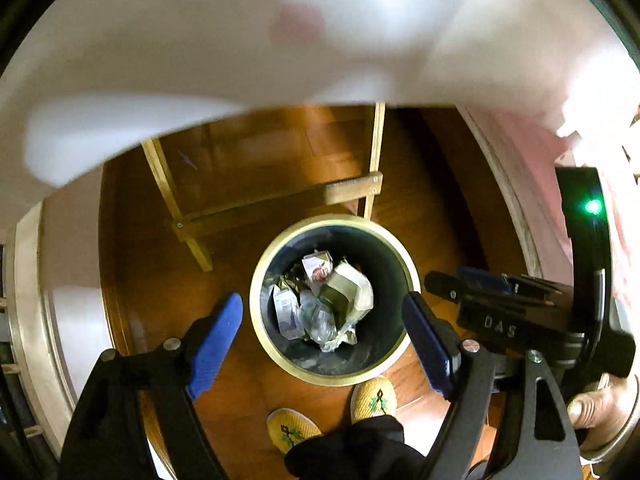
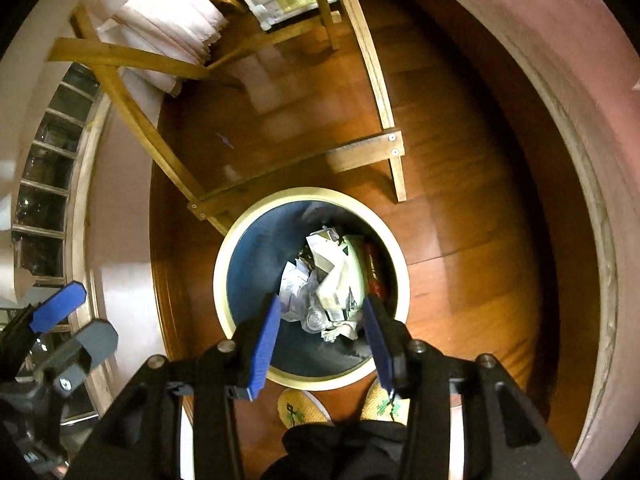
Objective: Collect trash
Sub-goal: 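Raise both tools back above the table edge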
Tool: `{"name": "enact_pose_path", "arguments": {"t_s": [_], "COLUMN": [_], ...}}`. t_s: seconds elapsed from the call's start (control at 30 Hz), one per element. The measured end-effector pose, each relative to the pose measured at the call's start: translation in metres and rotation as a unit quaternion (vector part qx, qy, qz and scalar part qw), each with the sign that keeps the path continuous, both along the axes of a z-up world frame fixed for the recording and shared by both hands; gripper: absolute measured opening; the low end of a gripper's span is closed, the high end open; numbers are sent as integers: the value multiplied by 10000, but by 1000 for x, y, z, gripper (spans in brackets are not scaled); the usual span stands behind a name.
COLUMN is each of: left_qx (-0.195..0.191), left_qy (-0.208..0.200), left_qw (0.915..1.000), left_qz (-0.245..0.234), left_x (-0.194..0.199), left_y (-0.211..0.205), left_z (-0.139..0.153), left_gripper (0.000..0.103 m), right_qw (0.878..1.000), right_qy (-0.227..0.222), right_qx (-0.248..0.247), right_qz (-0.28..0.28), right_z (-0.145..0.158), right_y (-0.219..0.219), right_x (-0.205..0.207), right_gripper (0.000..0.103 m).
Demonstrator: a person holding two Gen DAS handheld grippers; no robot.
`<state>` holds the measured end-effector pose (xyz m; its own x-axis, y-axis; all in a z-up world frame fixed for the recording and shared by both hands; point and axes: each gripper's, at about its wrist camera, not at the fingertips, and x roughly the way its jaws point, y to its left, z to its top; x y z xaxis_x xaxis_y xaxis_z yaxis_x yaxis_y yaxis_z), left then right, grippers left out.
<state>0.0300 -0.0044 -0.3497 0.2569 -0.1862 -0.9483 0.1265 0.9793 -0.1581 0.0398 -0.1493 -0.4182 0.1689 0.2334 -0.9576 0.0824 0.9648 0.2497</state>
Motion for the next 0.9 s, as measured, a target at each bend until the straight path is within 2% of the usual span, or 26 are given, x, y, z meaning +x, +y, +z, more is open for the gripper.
{"name": "enact_pose_path", "arguments": {"t_s": [0.07, 0.33, 0.47, 0.6, 0.77, 0.9], "left_qx": [13, 76, 232, 394, 397, 377], "left_qy": [-44, -302, -327, -332, -299, -461], "left_qw": [10000, 9991, 9980, 9961, 9947, 9938], "left_qz": [48, 292, 484, 721, 904, 934], "left_x": [2, 0, -4, -8, -11, -14], "left_y": [2, 9, 13, 22, 30, 32], "left_z": [3, 48, 74, 108, 154, 193], "left_gripper": [81, 81, 81, 81, 80, 80], "right_qw": [10000, 9994, 9990, 9987, 9978, 9962], "right_qy": [-69, -299, -397, -482, -641, -830], "right_qx": [-22, -84, -58, 12, 61, 48], "right_qz": [30, 156, 172, 136, 176, 274], "right_z": [7, 50, 76, 106, 155, 194], "right_y": [3, 10, 12, 12, 15, 18], "right_x": [0, -9, -15, -20, -26, -27], "right_gripper": [43, 43, 54, 56, 57, 64]}}
